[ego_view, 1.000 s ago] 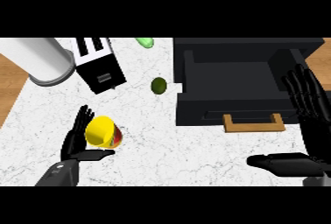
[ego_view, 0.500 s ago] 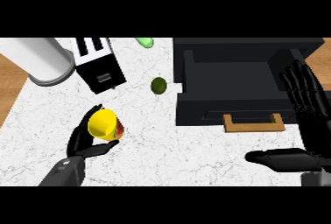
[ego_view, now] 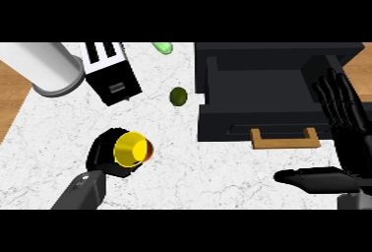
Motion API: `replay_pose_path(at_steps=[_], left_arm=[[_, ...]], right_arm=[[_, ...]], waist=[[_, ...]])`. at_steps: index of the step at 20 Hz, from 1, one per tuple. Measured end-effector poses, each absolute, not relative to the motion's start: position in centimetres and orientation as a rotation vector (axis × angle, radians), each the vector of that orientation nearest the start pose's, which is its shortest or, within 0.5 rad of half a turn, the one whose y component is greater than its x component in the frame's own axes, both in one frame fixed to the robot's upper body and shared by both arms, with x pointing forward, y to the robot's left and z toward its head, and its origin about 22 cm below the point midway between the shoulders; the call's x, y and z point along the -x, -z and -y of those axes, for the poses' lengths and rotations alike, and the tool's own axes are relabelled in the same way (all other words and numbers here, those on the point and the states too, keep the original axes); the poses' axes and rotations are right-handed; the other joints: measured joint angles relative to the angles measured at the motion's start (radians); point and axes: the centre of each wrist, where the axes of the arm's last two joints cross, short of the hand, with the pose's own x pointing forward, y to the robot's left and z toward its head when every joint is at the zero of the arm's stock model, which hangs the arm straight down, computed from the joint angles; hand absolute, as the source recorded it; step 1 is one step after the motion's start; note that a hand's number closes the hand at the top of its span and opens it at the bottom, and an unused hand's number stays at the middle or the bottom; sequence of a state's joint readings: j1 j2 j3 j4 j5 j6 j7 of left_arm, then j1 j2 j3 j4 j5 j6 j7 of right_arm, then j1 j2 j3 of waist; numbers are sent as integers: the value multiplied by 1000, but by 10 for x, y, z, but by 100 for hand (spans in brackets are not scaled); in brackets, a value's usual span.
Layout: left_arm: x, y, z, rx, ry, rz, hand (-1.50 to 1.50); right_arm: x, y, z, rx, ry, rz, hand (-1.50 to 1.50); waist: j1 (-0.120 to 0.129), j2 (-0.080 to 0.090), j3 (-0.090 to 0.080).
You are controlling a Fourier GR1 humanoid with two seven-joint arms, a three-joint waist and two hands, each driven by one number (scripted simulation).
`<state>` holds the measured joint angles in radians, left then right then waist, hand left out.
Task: Pick up the cup, place it into the drawer and close the drawer
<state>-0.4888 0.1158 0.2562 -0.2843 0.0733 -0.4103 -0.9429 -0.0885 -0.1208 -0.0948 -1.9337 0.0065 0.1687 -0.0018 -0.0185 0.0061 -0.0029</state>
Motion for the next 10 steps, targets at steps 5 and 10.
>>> replay_pose_path(at_steps=[5,10], left_arm=[[-277,142,-284,273,-243,1762,150],[-282,130,-311,166,-325,1836,150]], right_arm=[[-240,-111,265,52,-252,2006,-150],[-238,-114,265,47,-257,2009,-150]], waist=[[2,1,0],[0,2,0]])
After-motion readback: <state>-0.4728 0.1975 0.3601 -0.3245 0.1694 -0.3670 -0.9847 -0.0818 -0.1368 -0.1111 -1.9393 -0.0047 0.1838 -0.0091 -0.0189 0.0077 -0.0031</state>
